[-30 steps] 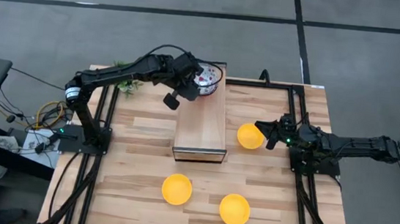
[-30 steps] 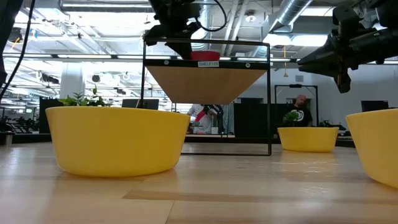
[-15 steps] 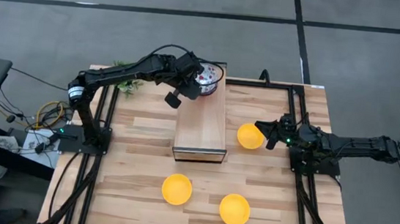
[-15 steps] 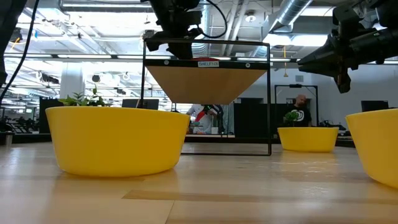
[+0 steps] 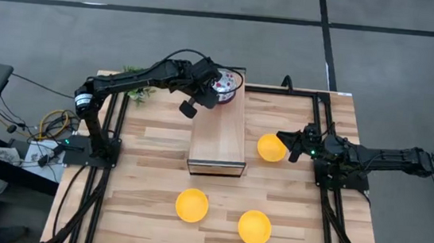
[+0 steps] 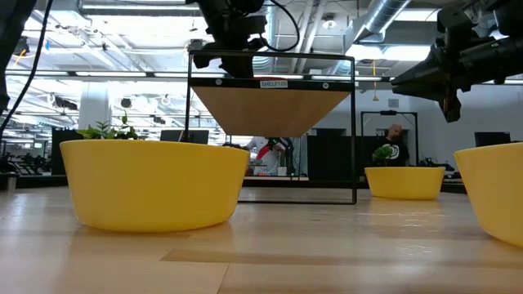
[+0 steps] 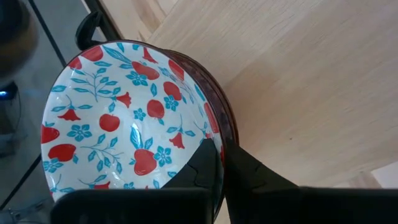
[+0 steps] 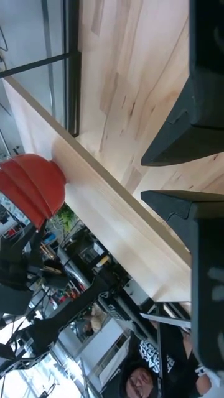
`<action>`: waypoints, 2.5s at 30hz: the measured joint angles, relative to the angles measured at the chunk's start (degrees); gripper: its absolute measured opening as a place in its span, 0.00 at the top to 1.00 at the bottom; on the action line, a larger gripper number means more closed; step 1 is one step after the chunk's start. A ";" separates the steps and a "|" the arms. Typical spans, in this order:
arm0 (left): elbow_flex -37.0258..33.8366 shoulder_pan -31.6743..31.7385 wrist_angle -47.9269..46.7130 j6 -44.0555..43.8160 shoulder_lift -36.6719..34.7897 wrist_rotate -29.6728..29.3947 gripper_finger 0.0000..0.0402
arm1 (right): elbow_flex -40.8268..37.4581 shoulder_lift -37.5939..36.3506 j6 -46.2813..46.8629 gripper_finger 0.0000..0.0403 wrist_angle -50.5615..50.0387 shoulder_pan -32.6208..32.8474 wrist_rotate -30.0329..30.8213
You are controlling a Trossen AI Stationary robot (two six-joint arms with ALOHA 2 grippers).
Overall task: Pick & Place Mini bowls
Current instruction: Stack the white patterned bowl on the other white patterned bowls on the shelf
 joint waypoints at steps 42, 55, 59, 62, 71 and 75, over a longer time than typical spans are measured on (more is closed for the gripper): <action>0.00 -1.16 4.59 -5.39 -5.47 0.91 0.79 | 0.00 0.01 0.01 0.84 -1.03 0.00 0.04; -0.02 -1.36 4.83 -8.02 -1.60 -2.17 0.79 | 0.00 0.01 0.10 0.84 -1.03 0.00 0.00; -0.02 -1.53 5.02 -8.98 -1.65 -2.97 0.79 | 0.00 0.01 0.09 0.84 -1.51 0.00 -0.01; -0.02 -1.84 5.46 -9.05 -2.41 -3.26 0.79 | 0.00 0.01 0.10 0.84 -1.77 0.00 -0.02; -0.02 -1.60 6.79 -10.56 -5.03 -1.79 0.79 | 0.00 -0.01 0.10 0.84 -2.51 0.00 0.04; -1.37 -0.76 7.33 -11.68 -4.67 -1.02 0.79 | 0.00 0.00 0.49 0.84 -2.56 0.00 0.04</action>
